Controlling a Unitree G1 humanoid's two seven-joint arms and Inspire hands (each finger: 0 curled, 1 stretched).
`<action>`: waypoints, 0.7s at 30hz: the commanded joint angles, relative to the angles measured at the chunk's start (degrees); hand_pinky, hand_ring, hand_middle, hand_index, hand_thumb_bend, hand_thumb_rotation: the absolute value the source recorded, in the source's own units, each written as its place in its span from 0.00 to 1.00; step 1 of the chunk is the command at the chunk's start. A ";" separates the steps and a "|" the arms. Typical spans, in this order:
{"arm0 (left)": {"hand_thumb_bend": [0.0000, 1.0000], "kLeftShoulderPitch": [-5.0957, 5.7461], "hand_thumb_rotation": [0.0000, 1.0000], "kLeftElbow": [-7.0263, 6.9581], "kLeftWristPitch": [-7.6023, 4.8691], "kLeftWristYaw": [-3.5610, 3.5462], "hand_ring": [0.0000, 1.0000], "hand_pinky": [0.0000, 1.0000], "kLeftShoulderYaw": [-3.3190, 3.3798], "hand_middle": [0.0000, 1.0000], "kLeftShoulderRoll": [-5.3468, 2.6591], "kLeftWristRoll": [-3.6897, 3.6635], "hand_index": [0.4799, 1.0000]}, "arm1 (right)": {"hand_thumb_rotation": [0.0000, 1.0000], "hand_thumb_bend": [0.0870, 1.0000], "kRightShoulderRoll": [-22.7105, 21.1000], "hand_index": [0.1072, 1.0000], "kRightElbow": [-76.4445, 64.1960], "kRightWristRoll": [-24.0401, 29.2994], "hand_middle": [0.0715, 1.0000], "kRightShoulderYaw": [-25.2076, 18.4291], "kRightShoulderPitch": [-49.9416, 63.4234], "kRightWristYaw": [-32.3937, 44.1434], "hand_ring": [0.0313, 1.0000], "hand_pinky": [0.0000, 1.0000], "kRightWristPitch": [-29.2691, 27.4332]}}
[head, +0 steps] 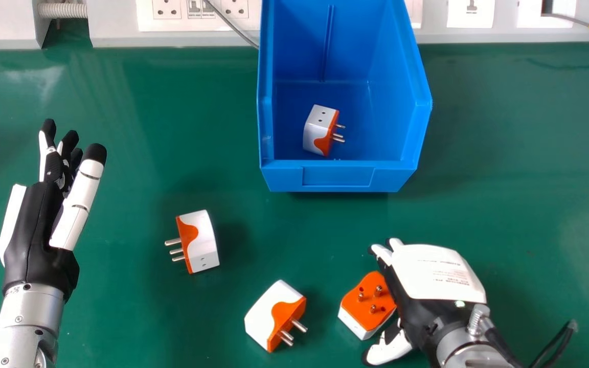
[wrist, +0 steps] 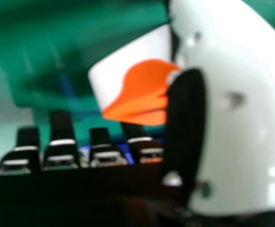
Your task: Pick all objects and put in blue box
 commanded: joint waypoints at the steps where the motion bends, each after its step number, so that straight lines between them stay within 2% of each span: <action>1: 0.55 -0.79 0.76 -1.29 -0.10 0.01 1.00 1.00 0.08 1.00 0.57 -0.01 1.00 | 0.19 0.42 0.12 0.89 3.91 1.70 0.96 1.23 0.41 1.21 0.95 0.91 -0.61; 4: 0.54 -0.83 0.76 -1.41 0.06 0.15 1.00 1.00 0.05 1.00 0.53 0.11 1.00 | 0.16 0.40 0.18 0.89 4.75 1.71 0.96 1.51 -0.02 0.62 0.95 0.91 -0.60; 8: 0.55 -0.55 0.76 -2.43 0.60 0.33 1.00 1.00 -0.07 1.00 0.34 0.10 1.00 | 0.13 0.33 -0.17 0.87 5.12 2.22 0.94 1.92 -0.38 -0.21 0.93 0.90 -1.11; 12: 0.55 -0.40 0.76 -3.09 1.04 0.15 1.00 1.00 0.01 1.00 0.43 -0.14 1.00 | 0.12 0.29 -0.67 0.85 6.63 1.66 0.92 2.97 -1.84 -0.86 0.91 0.87 -2.01; 16: 0.55 -0.77 0.76 -2.42 1.39 0.27 1.00 1.00 0.24 1.00 0.56 -0.15 1.00 | 0.11 0.27 -2.34 0.83 8.27 1.23 0.89 4.63 -3.40 -4.79 0.88 0.83 -5.61; 17: 0.55 -0.87 0.76 -2.48 1.67 0.43 1.00 1.00 0.26 1.00 0.54 -0.11 1.00 | 0.09 0.29 -2.58 0.79 8.39 1.72 0.83 4.69 -3.60 -5.80 0.82 0.77 -6.55; 20: 0.55 -0.65 0.76 -3.47 2.47 0.82 1.00 1.00 0.18 1.00 0.42 0.12 1.00 | 0.09 0.29 -3.57 0.79 8.29 3.11 0.83 4.49 -3.73 -7.72 0.82 0.77 -8.84; 21: 0.55 -0.61 0.76 -3.71 2.67 0.88 1.00 1.00 0.13 1.00 0.42 0.19 1.00 | 0.08 0.33 -4.13 0.72 8.26 3.33 0.75 4.49 -3.93 -7.99 0.73 0.66 -9.55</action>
